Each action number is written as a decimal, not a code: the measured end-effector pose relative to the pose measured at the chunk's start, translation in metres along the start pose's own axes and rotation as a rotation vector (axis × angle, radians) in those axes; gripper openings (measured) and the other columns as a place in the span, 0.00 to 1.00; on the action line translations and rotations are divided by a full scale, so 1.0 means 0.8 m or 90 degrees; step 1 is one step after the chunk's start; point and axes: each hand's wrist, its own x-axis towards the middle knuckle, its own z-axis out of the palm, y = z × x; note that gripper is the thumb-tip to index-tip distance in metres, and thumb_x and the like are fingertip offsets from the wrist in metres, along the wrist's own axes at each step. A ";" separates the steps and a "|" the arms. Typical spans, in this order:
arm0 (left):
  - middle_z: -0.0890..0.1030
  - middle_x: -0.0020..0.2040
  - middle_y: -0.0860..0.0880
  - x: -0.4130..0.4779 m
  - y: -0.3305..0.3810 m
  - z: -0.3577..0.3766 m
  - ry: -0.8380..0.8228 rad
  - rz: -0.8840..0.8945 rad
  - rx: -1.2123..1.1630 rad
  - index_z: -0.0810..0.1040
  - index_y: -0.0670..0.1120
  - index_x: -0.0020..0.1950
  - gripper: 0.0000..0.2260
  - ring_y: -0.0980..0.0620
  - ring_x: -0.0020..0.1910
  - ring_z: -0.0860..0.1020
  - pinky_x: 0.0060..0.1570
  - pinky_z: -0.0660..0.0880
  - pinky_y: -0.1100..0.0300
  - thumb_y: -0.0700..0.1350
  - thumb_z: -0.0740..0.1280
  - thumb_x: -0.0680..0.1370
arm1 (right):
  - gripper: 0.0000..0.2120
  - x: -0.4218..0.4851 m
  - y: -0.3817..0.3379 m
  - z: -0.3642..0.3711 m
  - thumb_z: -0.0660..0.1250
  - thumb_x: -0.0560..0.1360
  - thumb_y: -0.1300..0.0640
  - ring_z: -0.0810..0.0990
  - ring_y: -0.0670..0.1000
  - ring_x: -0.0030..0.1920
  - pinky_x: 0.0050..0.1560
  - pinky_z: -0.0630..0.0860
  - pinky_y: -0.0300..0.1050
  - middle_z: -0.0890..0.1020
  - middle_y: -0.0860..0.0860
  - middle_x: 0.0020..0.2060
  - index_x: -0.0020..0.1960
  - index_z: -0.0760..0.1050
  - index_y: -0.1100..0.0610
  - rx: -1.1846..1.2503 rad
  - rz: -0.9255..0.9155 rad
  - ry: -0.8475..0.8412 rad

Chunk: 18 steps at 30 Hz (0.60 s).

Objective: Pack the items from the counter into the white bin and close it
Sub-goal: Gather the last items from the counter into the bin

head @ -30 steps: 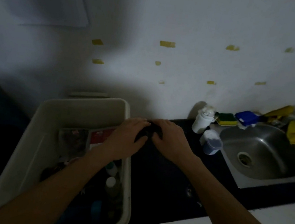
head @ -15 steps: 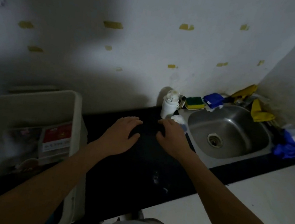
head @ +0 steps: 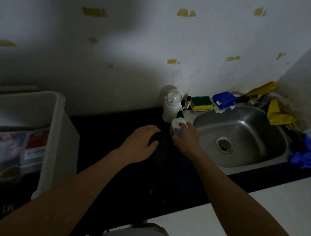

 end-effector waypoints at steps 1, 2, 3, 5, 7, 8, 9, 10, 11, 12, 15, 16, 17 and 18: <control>0.65 0.75 0.50 0.001 -0.001 0.004 -0.004 -0.005 -0.007 0.67 0.50 0.73 0.21 0.52 0.74 0.62 0.71 0.55 0.63 0.50 0.62 0.80 | 0.32 0.006 0.004 0.006 0.66 0.75 0.51 0.57 0.61 0.75 0.72 0.62 0.57 0.58 0.59 0.76 0.75 0.61 0.58 -0.002 0.008 -0.013; 0.65 0.75 0.50 0.000 -0.003 0.008 -0.011 -0.009 -0.012 0.67 0.49 0.73 0.21 0.52 0.73 0.63 0.71 0.55 0.63 0.50 0.63 0.80 | 0.33 0.010 0.006 0.012 0.66 0.75 0.50 0.55 0.61 0.76 0.73 0.61 0.57 0.56 0.59 0.77 0.76 0.60 0.57 -0.008 0.018 -0.023; 0.66 0.75 0.50 0.000 -0.004 0.011 -0.020 -0.013 -0.017 0.67 0.49 0.73 0.21 0.52 0.73 0.63 0.71 0.56 0.63 0.50 0.63 0.80 | 0.34 0.015 0.009 0.019 0.67 0.75 0.49 0.53 0.61 0.76 0.73 0.60 0.58 0.54 0.58 0.77 0.76 0.59 0.56 -0.014 0.029 -0.031; 0.66 0.74 0.49 0.000 -0.009 0.018 -0.035 -0.016 -0.031 0.68 0.48 0.73 0.21 0.53 0.73 0.64 0.73 0.58 0.61 0.49 0.63 0.80 | 0.35 0.022 0.012 0.031 0.68 0.74 0.47 0.50 0.61 0.77 0.73 0.60 0.59 0.50 0.58 0.78 0.75 0.59 0.55 -0.024 0.054 -0.048; 0.67 0.74 0.50 0.003 -0.016 0.021 -0.037 -0.022 -0.034 0.68 0.48 0.73 0.21 0.52 0.72 0.65 0.74 0.60 0.56 0.49 0.63 0.80 | 0.34 0.028 0.015 0.043 0.69 0.73 0.46 0.48 0.62 0.77 0.73 0.60 0.61 0.49 0.58 0.77 0.74 0.60 0.56 -0.021 0.069 -0.072; 0.67 0.74 0.50 0.005 -0.021 0.022 -0.036 -0.023 -0.034 0.68 0.48 0.73 0.21 0.52 0.72 0.65 0.73 0.61 0.54 0.49 0.63 0.80 | 0.34 0.031 0.017 0.047 0.69 0.73 0.46 0.48 0.62 0.77 0.72 0.61 0.61 0.50 0.58 0.77 0.73 0.60 0.57 -0.018 0.070 -0.075; 0.67 0.73 0.50 0.008 -0.024 0.024 -0.036 -0.021 -0.036 0.68 0.48 0.73 0.21 0.53 0.72 0.65 0.73 0.62 0.54 0.49 0.63 0.80 | 0.34 0.034 0.021 0.049 0.69 0.73 0.46 0.48 0.62 0.76 0.71 0.62 0.62 0.51 0.58 0.76 0.72 0.61 0.58 -0.019 0.073 -0.069; 0.67 0.73 0.51 0.008 -0.027 0.024 -0.036 -0.019 -0.037 0.68 0.48 0.72 0.20 0.54 0.71 0.66 0.73 0.62 0.56 0.49 0.63 0.80 | 0.33 0.036 0.021 0.051 0.70 0.72 0.47 0.50 0.62 0.75 0.70 0.62 0.62 0.53 0.58 0.75 0.71 0.61 0.57 -0.023 0.078 -0.052; 0.68 0.72 0.51 0.012 -0.029 0.026 -0.032 -0.014 -0.040 0.68 0.49 0.72 0.20 0.55 0.70 0.66 0.72 0.62 0.59 0.49 0.63 0.80 | 0.31 0.041 0.025 0.050 0.70 0.72 0.48 0.52 0.62 0.74 0.69 0.63 0.61 0.55 0.58 0.73 0.69 0.62 0.57 -0.027 0.086 -0.027; 0.68 0.71 0.52 0.010 -0.032 0.025 -0.028 -0.009 -0.040 0.68 0.49 0.72 0.19 0.58 0.69 0.66 0.70 0.61 0.62 0.48 0.63 0.80 | 0.30 0.044 0.023 0.050 0.70 0.72 0.48 0.55 0.62 0.73 0.69 0.63 0.61 0.57 0.58 0.71 0.68 0.63 0.57 -0.023 0.095 -0.006; 0.69 0.70 0.54 0.011 -0.039 0.021 -0.023 -0.005 -0.044 0.69 0.49 0.71 0.19 0.62 0.65 0.65 0.66 0.59 0.67 0.48 0.63 0.80 | 0.28 0.059 0.022 0.050 0.70 0.74 0.48 0.59 0.63 0.71 0.69 0.64 0.61 0.58 0.58 0.69 0.67 0.64 0.59 0.010 0.102 0.021; 0.69 0.70 0.53 0.011 -0.041 0.020 -0.027 -0.007 -0.044 0.69 0.49 0.71 0.19 0.61 0.66 0.65 0.66 0.59 0.67 0.48 0.63 0.81 | 0.26 0.062 0.024 0.052 0.71 0.74 0.50 0.62 0.64 0.69 0.68 0.66 0.59 0.59 0.59 0.68 0.65 0.66 0.61 0.028 0.095 0.038; 0.69 0.70 0.53 0.012 -0.043 0.019 -0.033 -0.009 -0.041 0.69 0.49 0.71 0.19 0.59 0.67 0.66 0.67 0.60 0.66 0.48 0.63 0.81 | 0.23 0.066 0.026 0.055 0.71 0.74 0.52 0.66 0.64 0.66 0.66 0.69 0.57 0.61 0.59 0.66 0.63 0.68 0.62 0.045 0.086 0.062; 0.69 0.70 0.53 0.012 -0.044 0.018 -0.038 -0.010 -0.039 0.69 0.49 0.72 0.19 0.58 0.68 0.67 0.68 0.60 0.65 0.48 0.63 0.81 | 0.21 0.066 0.029 0.058 0.71 0.74 0.55 0.69 0.63 0.62 0.63 0.71 0.56 0.62 0.60 0.64 0.60 0.69 0.64 0.062 0.079 0.087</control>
